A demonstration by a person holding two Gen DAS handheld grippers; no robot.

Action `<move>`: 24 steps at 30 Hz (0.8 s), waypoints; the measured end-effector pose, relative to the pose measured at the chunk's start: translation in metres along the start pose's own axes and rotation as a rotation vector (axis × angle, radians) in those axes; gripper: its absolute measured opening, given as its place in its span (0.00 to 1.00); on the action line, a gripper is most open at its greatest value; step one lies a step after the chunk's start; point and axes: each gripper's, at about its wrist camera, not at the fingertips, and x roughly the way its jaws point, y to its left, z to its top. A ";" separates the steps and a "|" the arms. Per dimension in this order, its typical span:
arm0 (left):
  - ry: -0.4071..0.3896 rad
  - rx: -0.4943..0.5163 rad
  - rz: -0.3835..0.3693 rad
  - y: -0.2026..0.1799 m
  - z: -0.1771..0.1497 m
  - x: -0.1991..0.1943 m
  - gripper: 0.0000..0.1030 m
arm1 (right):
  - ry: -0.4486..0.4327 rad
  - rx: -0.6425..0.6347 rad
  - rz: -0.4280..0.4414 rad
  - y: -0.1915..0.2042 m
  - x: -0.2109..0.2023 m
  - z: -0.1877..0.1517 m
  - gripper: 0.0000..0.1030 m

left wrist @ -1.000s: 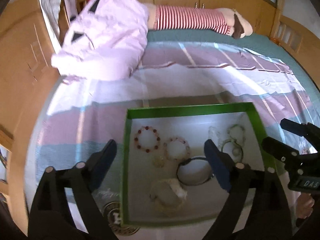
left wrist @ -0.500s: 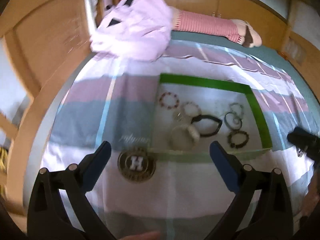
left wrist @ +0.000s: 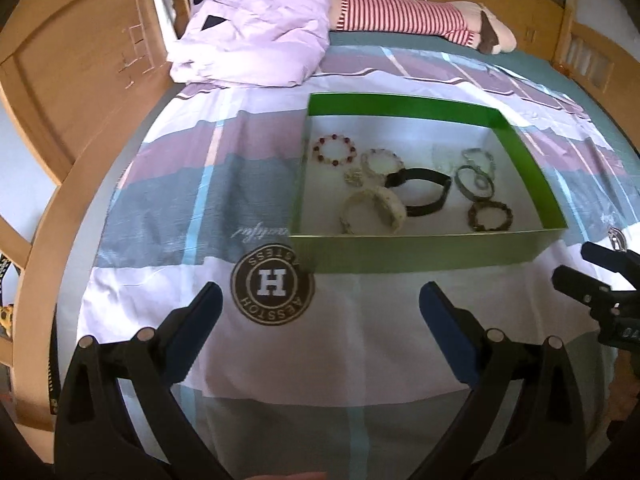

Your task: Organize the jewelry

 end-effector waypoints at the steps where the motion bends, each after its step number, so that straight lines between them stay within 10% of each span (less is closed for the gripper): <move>1: -0.002 -0.003 -0.003 -0.001 0.000 0.000 0.97 | 0.002 0.000 -0.002 -0.001 0.000 -0.001 0.87; 24: 0.013 0.016 -0.006 -0.010 -0.003 0.002 0.97 | 0.012 0.028 -0.014 -0.004 0.005 -0.001 0.87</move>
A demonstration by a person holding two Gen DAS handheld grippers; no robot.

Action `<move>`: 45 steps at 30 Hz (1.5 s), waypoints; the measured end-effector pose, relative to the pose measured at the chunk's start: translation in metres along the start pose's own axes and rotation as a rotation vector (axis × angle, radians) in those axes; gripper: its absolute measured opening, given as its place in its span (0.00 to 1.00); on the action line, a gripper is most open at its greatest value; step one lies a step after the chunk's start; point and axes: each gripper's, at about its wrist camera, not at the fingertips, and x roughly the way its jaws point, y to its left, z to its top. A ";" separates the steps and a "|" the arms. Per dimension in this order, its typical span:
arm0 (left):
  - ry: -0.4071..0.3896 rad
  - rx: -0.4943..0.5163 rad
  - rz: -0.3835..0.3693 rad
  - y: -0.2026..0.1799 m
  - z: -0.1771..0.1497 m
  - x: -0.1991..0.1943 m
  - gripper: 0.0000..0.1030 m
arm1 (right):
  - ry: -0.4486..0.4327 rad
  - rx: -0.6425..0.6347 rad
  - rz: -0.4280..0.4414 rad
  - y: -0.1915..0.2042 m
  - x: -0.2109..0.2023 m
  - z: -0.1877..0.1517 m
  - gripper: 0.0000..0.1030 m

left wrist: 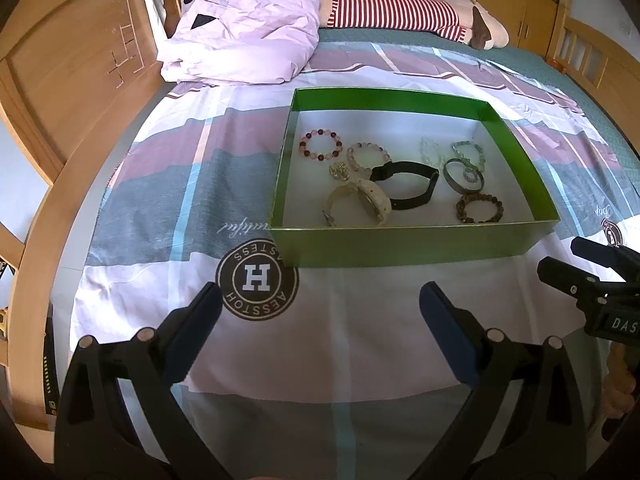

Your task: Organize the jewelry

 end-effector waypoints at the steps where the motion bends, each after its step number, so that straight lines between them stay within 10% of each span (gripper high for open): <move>1: 0.000 0.000 0.001 0.000 0.000 0.000 0.97 | -0.001 0.001 0.001 0.000 0.000 0.000 0.87; 45: -0.024 -0.020 0.003 0.006 0.002 -0.006 0.97 | 0.004 0.002 0.018 0.007 -0.001 0.000 0.87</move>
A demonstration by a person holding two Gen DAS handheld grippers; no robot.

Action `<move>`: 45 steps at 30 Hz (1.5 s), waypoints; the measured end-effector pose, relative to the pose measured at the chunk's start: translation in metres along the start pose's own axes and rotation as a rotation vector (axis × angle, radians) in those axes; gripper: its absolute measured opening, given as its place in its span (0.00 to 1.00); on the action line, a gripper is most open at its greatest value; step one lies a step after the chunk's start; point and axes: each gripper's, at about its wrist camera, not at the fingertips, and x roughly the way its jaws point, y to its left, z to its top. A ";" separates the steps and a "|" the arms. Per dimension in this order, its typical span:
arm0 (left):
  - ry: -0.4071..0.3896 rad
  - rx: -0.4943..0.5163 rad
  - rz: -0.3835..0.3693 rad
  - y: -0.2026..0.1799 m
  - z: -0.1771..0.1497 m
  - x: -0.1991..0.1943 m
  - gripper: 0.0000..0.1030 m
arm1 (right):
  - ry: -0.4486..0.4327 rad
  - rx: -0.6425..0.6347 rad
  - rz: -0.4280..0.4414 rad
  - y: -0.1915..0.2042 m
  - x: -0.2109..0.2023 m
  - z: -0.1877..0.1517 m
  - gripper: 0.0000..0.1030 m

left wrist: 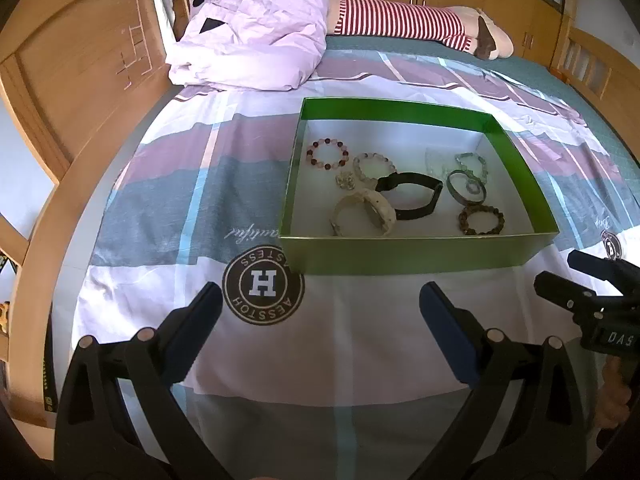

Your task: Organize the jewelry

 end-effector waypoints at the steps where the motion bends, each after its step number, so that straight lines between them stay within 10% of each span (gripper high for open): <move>1: 0.001 -0.002 -0.003 0.000 0.000 0.000 0.97 | -0.002 0.002 0.000 0.000 -0.001 0.000 0.87; 45: 0.007 -0.005 -0.004 0.001 -0.001 0.002 0.97 | 0.005 0.014 0.009 -0.003 0.001 0.000 0.87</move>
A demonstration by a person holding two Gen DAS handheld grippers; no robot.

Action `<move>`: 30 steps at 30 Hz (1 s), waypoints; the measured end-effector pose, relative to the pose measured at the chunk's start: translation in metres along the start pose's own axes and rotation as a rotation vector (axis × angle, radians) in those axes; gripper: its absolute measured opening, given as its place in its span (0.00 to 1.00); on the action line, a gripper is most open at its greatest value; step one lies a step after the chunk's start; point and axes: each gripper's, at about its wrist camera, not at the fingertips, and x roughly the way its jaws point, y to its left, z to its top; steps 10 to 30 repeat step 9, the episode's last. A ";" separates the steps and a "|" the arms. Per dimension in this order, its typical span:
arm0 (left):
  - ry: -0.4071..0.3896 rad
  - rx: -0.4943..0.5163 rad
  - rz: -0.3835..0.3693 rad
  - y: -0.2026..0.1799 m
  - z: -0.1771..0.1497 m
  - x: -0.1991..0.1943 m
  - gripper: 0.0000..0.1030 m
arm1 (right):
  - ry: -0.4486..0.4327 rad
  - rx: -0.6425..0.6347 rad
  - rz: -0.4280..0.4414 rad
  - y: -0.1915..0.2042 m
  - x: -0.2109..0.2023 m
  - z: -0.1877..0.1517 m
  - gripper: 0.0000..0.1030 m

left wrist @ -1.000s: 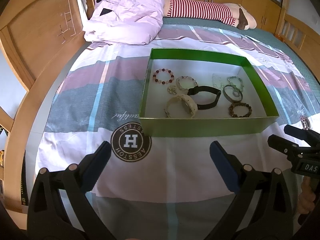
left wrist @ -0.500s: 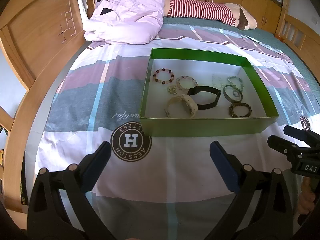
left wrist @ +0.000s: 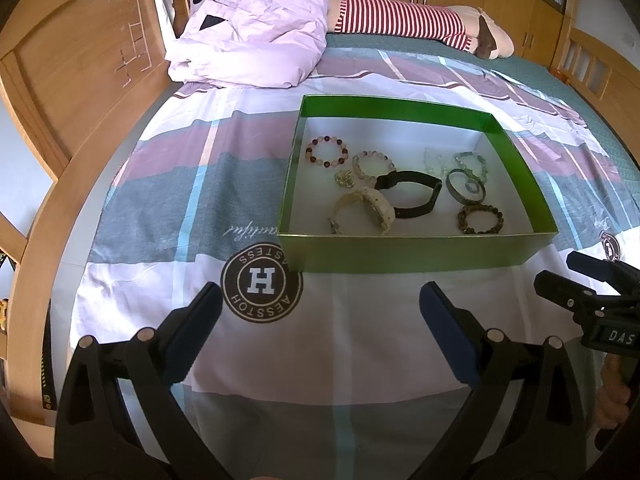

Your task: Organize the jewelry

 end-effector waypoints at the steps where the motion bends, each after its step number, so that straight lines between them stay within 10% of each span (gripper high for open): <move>1: 0.001 0.000 -0.001 0.000 0.000 0.000 0.97 | 0.000 0.001 0.001 0.000 0.000 0.000 0.87; 30: 0.008 -0.015 -0.005 0.005 0.001 0.002 0.97 | -0.002 -0.001 -0.001 0.001 0.000 0.000 0.87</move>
